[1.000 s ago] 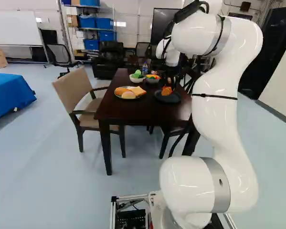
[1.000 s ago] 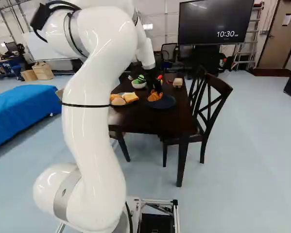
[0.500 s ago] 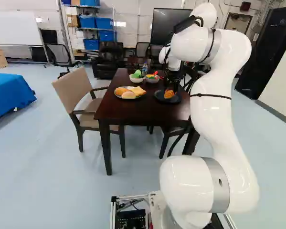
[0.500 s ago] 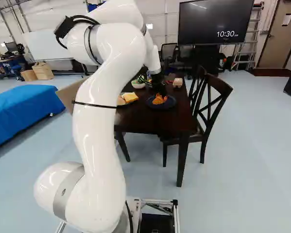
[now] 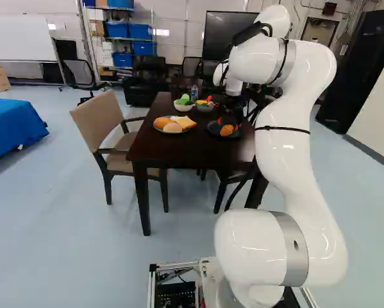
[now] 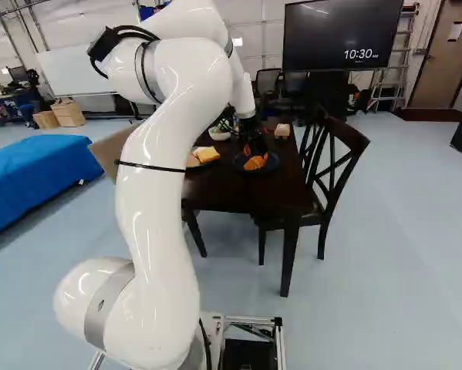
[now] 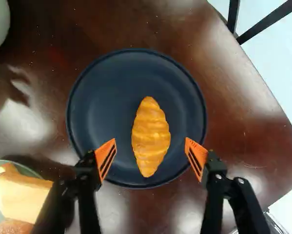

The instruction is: Move the croissant to the empty plate

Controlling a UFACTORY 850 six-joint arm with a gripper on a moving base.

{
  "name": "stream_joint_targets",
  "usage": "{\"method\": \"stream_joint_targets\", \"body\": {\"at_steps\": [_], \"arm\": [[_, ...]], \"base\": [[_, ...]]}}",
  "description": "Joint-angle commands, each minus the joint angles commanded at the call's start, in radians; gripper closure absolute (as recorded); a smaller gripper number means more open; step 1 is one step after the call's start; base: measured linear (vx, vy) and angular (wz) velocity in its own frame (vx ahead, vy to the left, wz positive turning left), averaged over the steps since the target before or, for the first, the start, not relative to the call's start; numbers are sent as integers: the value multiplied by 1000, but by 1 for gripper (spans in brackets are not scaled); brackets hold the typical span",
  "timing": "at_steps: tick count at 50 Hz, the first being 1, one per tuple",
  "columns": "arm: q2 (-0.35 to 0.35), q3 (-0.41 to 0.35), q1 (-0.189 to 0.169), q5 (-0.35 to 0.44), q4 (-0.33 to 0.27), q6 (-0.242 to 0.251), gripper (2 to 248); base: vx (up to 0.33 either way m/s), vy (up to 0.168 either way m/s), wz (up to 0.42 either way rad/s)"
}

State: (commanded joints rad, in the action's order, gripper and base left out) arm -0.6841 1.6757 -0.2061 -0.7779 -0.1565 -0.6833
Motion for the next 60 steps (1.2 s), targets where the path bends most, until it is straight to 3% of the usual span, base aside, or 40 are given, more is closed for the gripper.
{"method": "stream_joint_targets", "body": {"at_steps": [2, 3, 8, 9, 60], "arm": [[3, -1, 0, 0, 0, 0, 54], [4, -1, 0, 0, 0, 0, 19], [15, -4, 0, 0, 0, 0, 19], [17, -4, 0, 0, 0, 0, 3], [138, -24, 0, -38, 0, 0, 3]], "base": [[0, 0, 0], [0, 0, 0], [0, 0, 0], [0, 0, 0], [0, 0, 0]]}}
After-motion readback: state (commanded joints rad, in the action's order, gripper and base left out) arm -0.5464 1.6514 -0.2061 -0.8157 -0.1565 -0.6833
